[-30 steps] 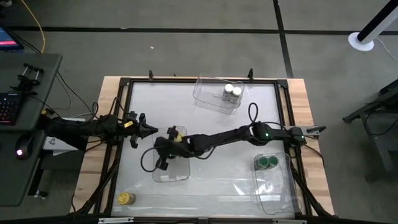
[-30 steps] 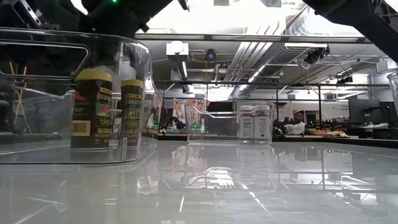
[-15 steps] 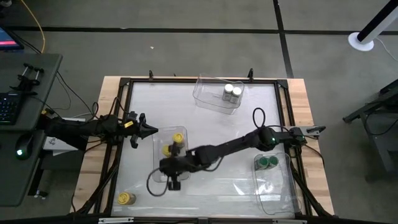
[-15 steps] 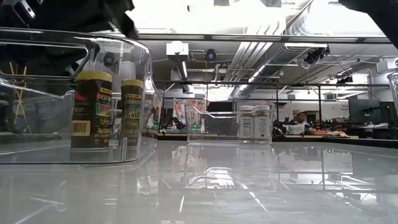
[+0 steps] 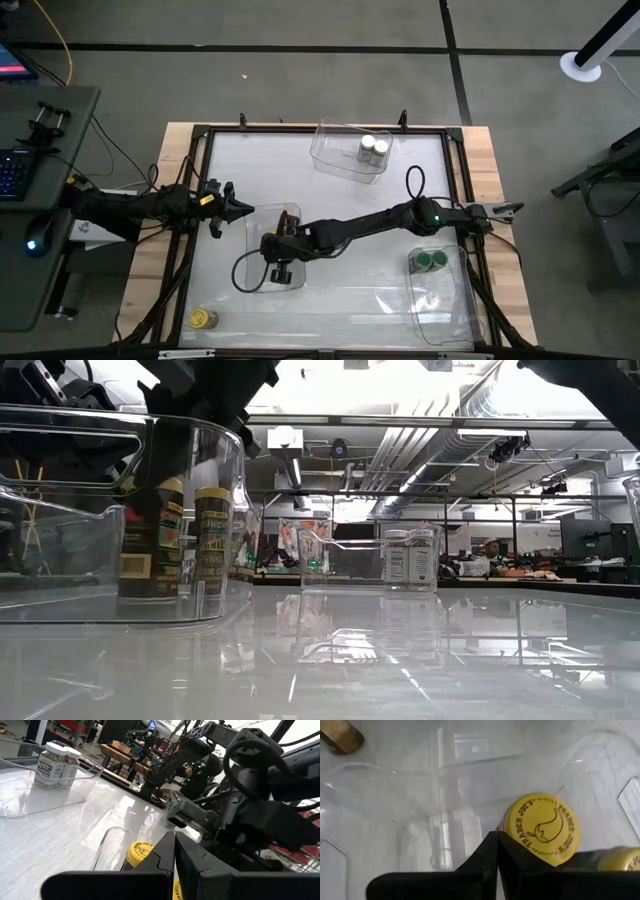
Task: Sort spices by type
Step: Put the top yellow seasoning bottle into the left transparent bin, then put the yellow seasoning bottle into the left transparent bin
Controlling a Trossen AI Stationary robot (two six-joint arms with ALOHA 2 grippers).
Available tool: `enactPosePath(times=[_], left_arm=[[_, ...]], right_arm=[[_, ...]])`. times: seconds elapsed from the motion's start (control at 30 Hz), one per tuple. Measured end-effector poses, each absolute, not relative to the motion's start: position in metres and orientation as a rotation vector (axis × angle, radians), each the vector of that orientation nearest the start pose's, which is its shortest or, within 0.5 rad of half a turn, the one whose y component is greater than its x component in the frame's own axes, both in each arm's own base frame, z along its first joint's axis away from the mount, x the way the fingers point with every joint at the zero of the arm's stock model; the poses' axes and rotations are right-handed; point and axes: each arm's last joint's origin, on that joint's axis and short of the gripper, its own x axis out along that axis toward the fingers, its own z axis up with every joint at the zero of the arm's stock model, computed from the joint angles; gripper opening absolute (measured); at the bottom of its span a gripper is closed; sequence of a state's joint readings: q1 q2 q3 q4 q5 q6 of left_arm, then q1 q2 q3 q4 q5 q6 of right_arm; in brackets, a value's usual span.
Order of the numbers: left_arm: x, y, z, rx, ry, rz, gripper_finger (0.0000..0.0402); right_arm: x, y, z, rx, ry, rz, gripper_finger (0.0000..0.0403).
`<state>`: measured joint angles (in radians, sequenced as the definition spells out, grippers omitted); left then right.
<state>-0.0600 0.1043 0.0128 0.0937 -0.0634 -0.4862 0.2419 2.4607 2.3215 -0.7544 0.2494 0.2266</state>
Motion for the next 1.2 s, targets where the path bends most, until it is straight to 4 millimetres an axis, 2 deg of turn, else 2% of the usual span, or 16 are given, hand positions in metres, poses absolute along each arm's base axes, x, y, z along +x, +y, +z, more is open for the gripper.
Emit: enactPosePath(times=[0.2, 0.6, 0.8, 0.93, 1.07, 1.2], left_arm=[[0.103, -0.004, 0.169, -0.486, -0.003, 0.003, 0.0001], [0.103, -0.004, 0.169, -0.486, -0.004, 0.003, 0.0001], [0.103, -0.004, 0.169, -0.486, -0.004, 0.003, 0.0001], [0.103, -0.004, 0.169, -0.487, -0.004, 0.003, 0.0001], [0.103, -0.004, 0.169, -0.487, -0.004, 0.002, 0.0001], [0.103, -0.004, 0.169, -0.487, -0.004, 0.003, 0.0001]], right_arm=[[0.522, 0.121, 0.220, -0.024, 0.861, -0.094, 0.0000], [0.530, 0.092, 0.220, -0.051, 0.830, -0.188, 0.0000], [0.530, 0.089, 0.221, -0.062, 0.833, -0.171, 0.0000], [0.531, 0.100, 0.237, -0.056, 0.779, -0.109, 0.0000], [0.528, 0.121, 0.259, -0.038, 0.673, -0.011, 0.0000], [0.528, 0.148, 0.270, 0.018, 0.553, 0.132, 0.0000]])
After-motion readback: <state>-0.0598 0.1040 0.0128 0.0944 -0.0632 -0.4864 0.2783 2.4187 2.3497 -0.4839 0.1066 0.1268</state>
